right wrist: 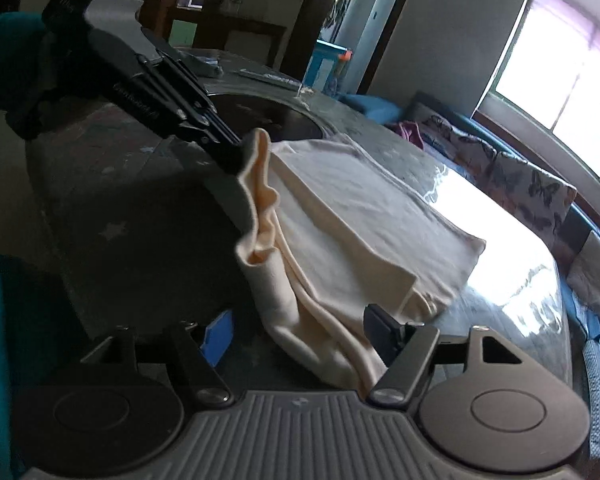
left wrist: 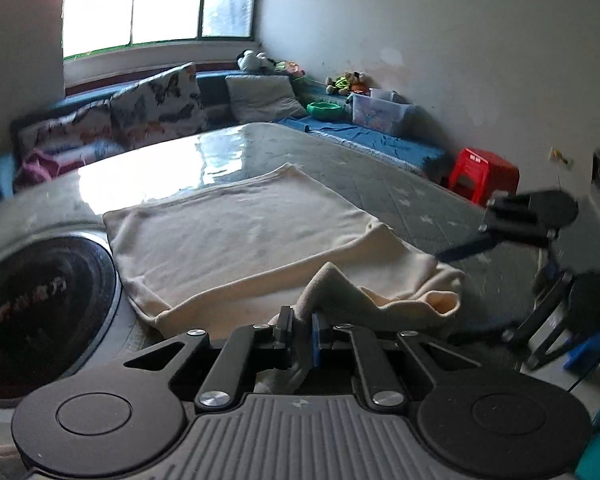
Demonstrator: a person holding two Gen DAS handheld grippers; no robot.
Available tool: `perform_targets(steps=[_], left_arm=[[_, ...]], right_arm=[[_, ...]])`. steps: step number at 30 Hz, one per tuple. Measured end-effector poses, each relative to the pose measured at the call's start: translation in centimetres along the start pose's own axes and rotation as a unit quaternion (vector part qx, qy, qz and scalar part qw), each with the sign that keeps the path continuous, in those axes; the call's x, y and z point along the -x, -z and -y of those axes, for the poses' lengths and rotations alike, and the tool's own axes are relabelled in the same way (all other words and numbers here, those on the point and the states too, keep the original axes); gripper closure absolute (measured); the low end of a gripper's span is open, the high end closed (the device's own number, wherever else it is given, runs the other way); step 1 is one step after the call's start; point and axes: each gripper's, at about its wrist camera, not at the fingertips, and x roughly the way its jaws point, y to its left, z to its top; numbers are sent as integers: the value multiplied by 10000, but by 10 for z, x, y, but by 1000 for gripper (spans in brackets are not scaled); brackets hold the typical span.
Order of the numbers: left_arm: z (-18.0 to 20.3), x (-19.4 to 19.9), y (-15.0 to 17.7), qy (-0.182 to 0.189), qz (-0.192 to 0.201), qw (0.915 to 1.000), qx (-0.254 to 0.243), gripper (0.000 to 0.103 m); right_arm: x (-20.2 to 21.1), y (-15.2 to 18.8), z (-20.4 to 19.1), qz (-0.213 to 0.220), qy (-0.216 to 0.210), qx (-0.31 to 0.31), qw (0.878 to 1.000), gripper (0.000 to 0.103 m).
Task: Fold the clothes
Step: 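Grasp the hem with the left tool while the right tool lifts its hem corner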
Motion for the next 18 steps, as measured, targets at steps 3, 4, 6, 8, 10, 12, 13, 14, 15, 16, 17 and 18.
perform_targets(steps=[3, 4, 6, 8, 10, 12, 13, 14, 15, 16, 17, 18], left_arm=[[3, 2, 5, -59, -18, 10000, -43, 92], [4, 3, 7, -97, -19, 9999, -87, 90], [9, 8, 12, -208, -18, 9995, -256, 87], [14, 14, 19, -291, 0, 9986, -451, 84], [18, 20, 25, -396, 12, 9972, -631, 68], [23, 24, 31, -487, 45, 9954, -825, 61], [25, 25, 34, -501, 38, 9945, -919, 60], [27, 25, 36, -530, 28, 9935, -1003, 56], [29, 24, 39, -572, 11, 9925, -1080, 55], [30, 22, 40, -609, -18, 9915, -1150, 55], [31, 20, 42, -645, -48, 9904, -1221, 55], [32, 18, 44, -669, -75, 9894, -1289, 55]], right_arm=[[-13, -5, 4, -12, -72, -198, 9998, 56], [-17, -7, 8, -30, -123, -324, 9994, 69], [-21, -11, 19, -74, -258, -705, 9971, 80], [-22, -14, 29, -80, -369, -1007, 9942, 83], [-21, -17, 35, -28, -442, -1180, 9920, 86], [-20, -19, 40, 16, -493, -1345, 9897, 88], [-18, -21, 42, 48, -496, -1392, 9890, 89], [-18, -22, 43, 61, -491, -1405, 9888, 89], [-17, -24, 44, 75, -479, -1427, 9886, 89], [-17, -25, 45, 90, -465, -1453, 9882, 90], [-17, -26, 46, 96, -462, -1512, 9874, 91], [-16, -26, 47, 100, -461, -1576, 9864, 91]])
